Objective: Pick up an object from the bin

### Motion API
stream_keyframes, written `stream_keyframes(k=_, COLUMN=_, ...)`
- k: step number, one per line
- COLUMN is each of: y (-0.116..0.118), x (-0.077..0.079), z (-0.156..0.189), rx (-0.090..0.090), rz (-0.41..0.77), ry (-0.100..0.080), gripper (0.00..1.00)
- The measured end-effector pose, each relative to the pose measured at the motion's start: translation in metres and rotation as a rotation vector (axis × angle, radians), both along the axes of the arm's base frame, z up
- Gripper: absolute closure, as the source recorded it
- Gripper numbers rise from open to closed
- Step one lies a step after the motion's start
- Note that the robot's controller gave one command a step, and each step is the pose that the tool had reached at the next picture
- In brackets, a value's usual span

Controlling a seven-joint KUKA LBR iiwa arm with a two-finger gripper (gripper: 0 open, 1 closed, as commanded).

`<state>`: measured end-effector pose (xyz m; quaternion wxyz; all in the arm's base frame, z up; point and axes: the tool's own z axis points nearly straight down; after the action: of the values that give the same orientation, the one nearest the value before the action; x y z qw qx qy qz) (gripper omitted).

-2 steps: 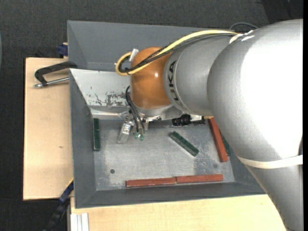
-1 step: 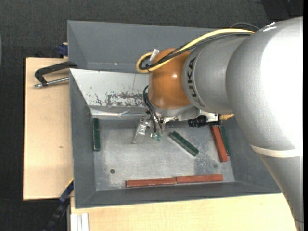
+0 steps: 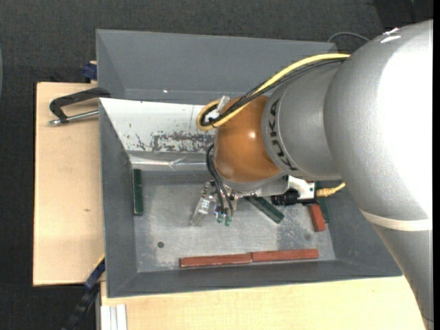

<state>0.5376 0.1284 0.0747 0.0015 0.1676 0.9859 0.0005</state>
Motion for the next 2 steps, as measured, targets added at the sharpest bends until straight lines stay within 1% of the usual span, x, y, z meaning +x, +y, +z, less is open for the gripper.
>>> stream_keyframes(k=1, y=-0.033, x=-0.020, z=-0.003, rx=0.002, rz=0.025, ry=0.008, gripper=1.00)
stream_keyframes(k=2, y=-0.046, x=0.008, z=0.004, rx=-0.004, rz=-0.023, ry=0.000, gripper=1.00)
